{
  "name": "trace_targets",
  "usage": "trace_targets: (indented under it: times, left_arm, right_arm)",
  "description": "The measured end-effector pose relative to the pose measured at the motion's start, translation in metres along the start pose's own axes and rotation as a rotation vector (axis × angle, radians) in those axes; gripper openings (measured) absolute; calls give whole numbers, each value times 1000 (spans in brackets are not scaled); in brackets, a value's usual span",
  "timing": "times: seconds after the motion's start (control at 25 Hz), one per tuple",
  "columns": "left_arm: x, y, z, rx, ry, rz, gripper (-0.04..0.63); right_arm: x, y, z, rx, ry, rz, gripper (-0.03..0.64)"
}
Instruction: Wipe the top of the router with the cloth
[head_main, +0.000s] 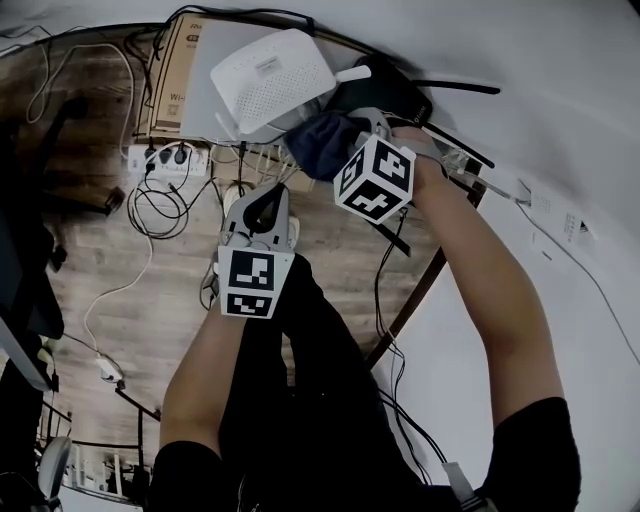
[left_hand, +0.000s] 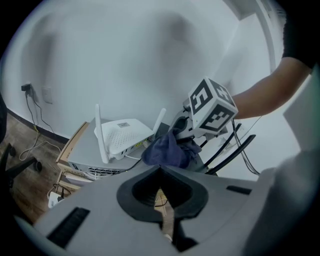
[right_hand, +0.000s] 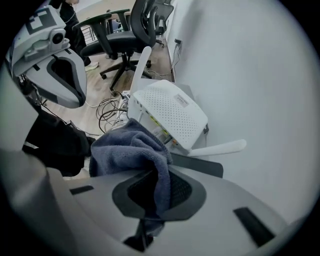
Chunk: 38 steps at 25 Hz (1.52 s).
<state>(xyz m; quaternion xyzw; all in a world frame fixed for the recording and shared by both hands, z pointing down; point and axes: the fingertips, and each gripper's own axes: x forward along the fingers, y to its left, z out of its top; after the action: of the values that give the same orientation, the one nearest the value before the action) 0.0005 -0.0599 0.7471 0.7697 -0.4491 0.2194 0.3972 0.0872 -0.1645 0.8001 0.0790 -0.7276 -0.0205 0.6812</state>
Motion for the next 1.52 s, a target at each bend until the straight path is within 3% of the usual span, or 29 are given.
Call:
trace_targets:
  times: [0.32, 0.68, 0.96, 1.24, 1.52]
  left_arm:
    - [4, 1, 5, 4, 4, 10, -6]
    - [5, -1, 3, -22, 3, 6, -6]
    - [7, -4, 4, -33, 4, -4, -6]
    - [8, -8, -4, -35, 19, -12, -6]
    - [9, -10, -4, -30, 18, -21, -6]
  right_arm:
    - [-8, 41, -6, -25, 29, 111, 17]
    - [-6, 43, -35, -27, 120, 200, 17]
    - [-1, 20, -48, -11, 152, 145, 17]
    - [7, -21, -60, 73, 207, 71, 17]
    - [12, -49, -68, 52, 219, -36, 17]
